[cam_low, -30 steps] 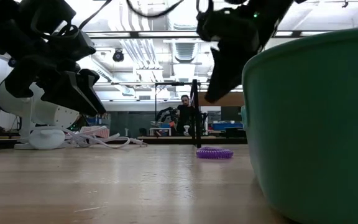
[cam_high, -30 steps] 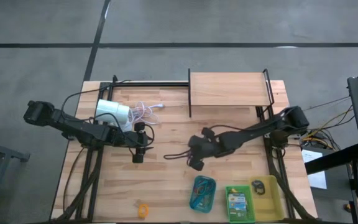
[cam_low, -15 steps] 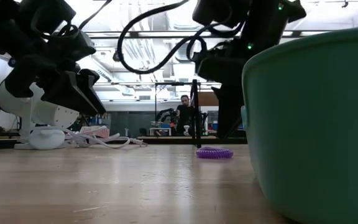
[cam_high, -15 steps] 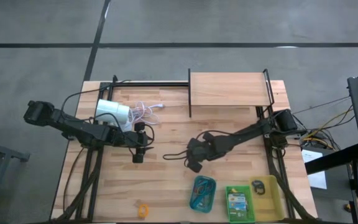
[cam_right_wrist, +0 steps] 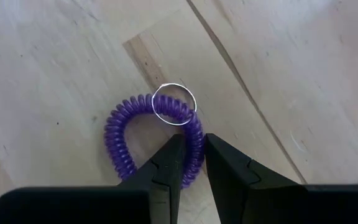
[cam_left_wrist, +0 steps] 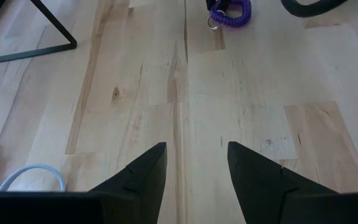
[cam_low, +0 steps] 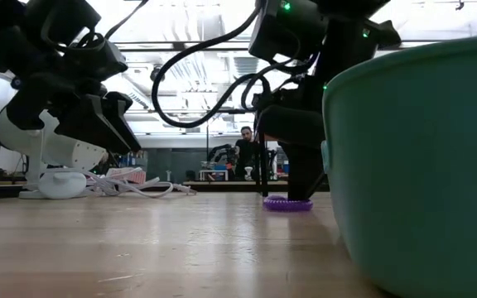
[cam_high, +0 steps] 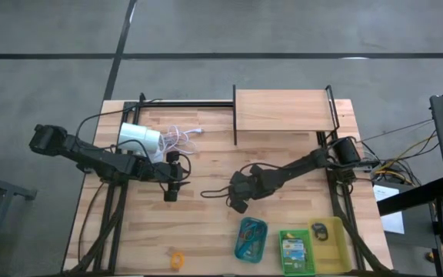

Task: Pick & Place Office Desk Supplies
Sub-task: Put the violet spring rubberband into the yellow bin, then put the yellow spring rubberband into the yellow bin

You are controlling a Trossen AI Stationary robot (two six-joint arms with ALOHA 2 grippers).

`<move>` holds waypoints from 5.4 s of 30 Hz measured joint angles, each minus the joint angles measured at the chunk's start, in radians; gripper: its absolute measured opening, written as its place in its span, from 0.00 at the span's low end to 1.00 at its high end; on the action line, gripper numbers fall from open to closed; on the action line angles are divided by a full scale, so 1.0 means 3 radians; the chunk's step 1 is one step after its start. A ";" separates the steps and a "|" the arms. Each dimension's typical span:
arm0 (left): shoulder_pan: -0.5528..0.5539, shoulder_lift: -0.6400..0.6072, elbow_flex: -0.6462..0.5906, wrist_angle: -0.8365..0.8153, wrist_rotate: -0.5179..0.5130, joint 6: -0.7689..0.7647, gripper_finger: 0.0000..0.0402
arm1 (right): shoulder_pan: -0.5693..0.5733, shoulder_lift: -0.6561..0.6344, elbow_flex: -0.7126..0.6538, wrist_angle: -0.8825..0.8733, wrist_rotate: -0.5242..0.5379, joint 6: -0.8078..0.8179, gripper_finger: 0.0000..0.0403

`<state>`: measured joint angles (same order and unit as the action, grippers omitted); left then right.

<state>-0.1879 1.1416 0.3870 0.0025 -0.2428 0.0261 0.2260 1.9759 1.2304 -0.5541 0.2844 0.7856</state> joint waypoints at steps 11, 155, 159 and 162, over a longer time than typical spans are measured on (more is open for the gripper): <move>0.0000 0.0000 0.0000 0.0000 0.0000 -0.0001 0.44 | -0.0028 0.0001 -0.0001 -0.0006 -0.0157 0.0001 0.12; 0.0001 -0.0001 0.0001 -0.0010 0.0000 -0.0002 0.44 | 0.0774 -0.3378 -0.2339 0.1572 0.1603 -0.0575 0.32; 0.0001 -0.0001 0.0000 -0.0010 0.0000 -0.0003 0.44 | 0.0429 -0.3297 -0.2816 0.2785 0.1011 -0.1160 0.32; 0.0001 -0.0001 0.0000 -0.0010 0.0000 -0.0003 0.44 | 0.0198 -0.3164 -0.3116 0.3574 0.0688 -0.1540 0.31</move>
<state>-0.1875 1.1412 0.3870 -0.0006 -0.2428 0.0254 0.2852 1.0267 0.2957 0.5182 0.4908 0.3236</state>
